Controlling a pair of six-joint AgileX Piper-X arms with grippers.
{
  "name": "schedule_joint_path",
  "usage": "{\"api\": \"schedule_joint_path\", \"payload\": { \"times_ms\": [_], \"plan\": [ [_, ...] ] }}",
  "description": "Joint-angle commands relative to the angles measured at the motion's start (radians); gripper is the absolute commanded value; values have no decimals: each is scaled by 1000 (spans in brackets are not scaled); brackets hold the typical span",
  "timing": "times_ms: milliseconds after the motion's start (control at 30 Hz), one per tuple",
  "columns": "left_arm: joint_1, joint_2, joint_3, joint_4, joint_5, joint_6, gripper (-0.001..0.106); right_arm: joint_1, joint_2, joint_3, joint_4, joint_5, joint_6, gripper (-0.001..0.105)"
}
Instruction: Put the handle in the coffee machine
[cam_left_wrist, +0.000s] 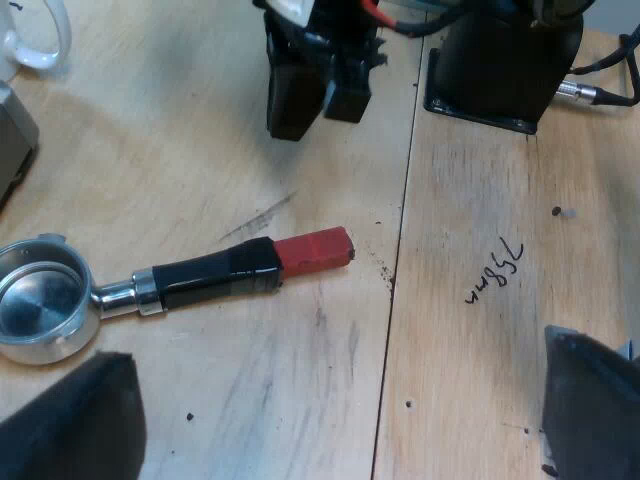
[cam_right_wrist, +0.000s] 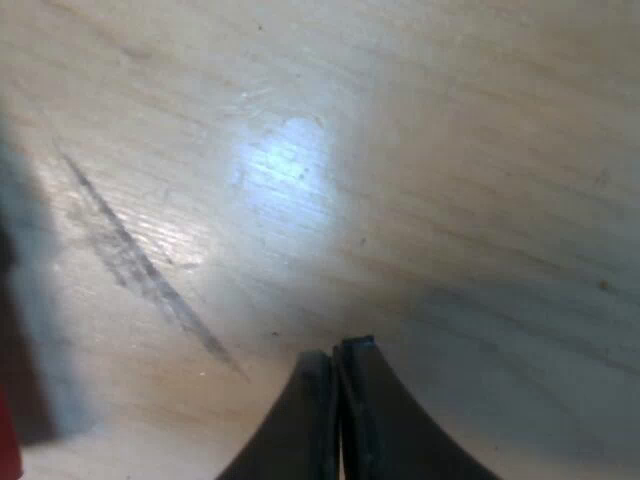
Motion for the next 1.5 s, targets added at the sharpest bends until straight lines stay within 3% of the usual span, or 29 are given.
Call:
{"api": "schedule_joint_path", "payload": {
  "times_ms": [33,167,633,1000,1333,1500],
  "plan": [
    [-3,-2,-6,-7,4,-1,82,2,47,2,-21,-10,13,0],
    [-3,-2,-6,-7,4,-1,82,2,83,2,-62,-13,56,0],
    [-3,-2,-6,0,4,-1,82,2,137,2,-60,-48,57,0],
    [-3,-2,-6,0,4,-1,82,52,139,2,-65,-74,125,0],
    [-3,-2,-6,0,4,-1,82,181,139,2,-120,-47,296,0],
    [-3,-2,-6,0,4,-1,82,200,139,2,-145,-49,337,0]
  ]
}}
